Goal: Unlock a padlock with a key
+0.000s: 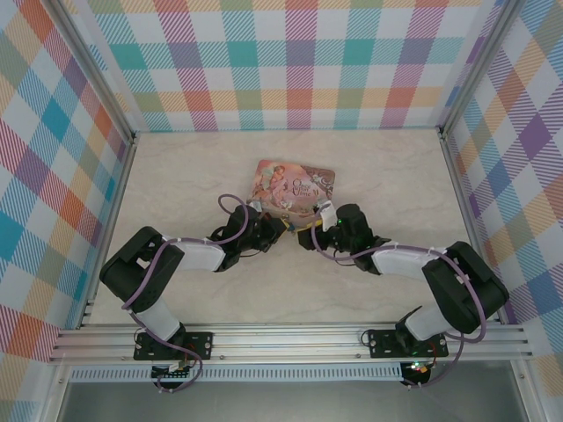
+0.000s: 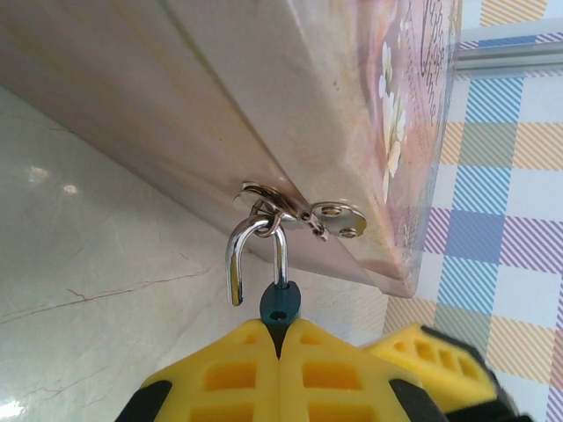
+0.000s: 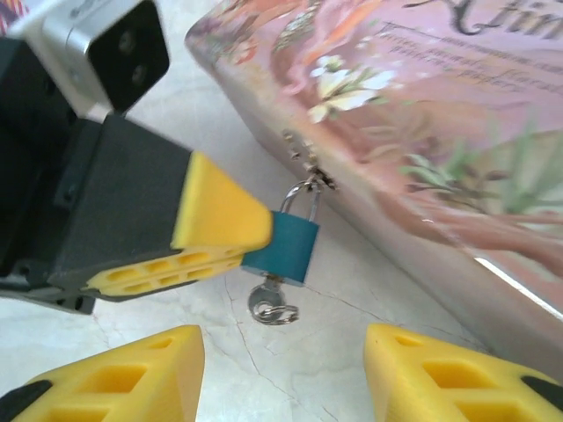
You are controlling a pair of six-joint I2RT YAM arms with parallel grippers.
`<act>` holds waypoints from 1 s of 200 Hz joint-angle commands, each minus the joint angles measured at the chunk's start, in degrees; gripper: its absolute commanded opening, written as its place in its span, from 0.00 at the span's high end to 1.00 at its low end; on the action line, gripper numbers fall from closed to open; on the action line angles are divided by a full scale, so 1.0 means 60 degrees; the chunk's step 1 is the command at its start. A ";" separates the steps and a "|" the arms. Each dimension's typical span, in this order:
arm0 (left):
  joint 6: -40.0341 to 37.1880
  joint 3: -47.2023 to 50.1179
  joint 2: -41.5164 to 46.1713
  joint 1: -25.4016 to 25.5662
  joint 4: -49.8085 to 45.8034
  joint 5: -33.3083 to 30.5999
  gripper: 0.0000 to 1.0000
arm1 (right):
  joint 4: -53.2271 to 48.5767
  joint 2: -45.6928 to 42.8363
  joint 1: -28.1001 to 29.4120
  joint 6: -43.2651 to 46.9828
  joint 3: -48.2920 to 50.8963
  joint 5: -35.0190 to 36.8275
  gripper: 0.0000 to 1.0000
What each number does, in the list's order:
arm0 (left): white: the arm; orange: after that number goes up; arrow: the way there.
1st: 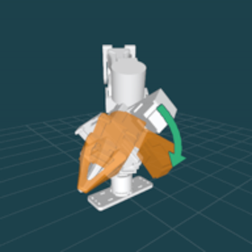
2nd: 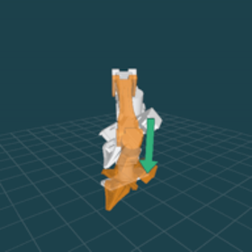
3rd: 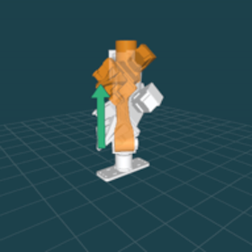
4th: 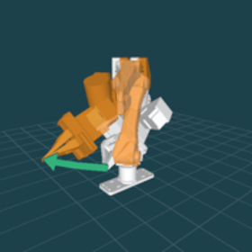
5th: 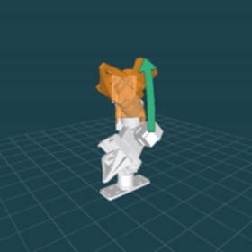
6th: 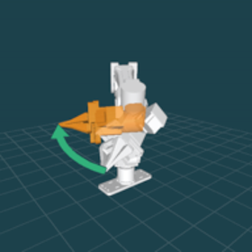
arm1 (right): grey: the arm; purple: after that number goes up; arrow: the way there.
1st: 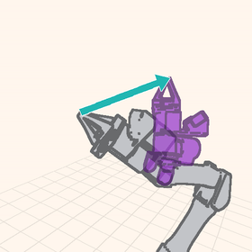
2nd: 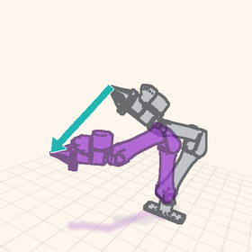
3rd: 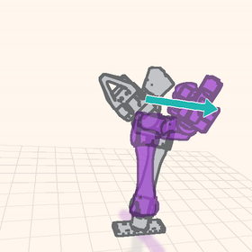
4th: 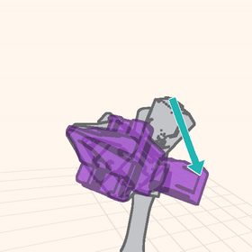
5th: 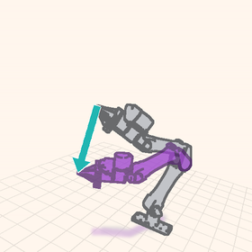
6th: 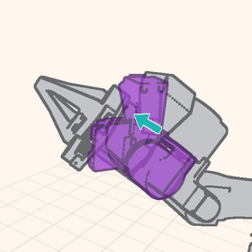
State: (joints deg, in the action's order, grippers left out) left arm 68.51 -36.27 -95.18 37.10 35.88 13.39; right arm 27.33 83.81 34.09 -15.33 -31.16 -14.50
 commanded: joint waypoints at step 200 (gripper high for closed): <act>-0.3168 -0.0718 -0.0544 0.0159 -0.1362 -0.0894 1.00 | -0.2313 -0.1614 -0.0305 -0.1187 -0.0137 0.1561 0.44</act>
State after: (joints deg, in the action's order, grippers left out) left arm 54.48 -38.89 -96.88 37.50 30.65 11.55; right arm 16.84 75.64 32.53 -24.88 -31.59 -8.45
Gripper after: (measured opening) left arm 0.048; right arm 0.559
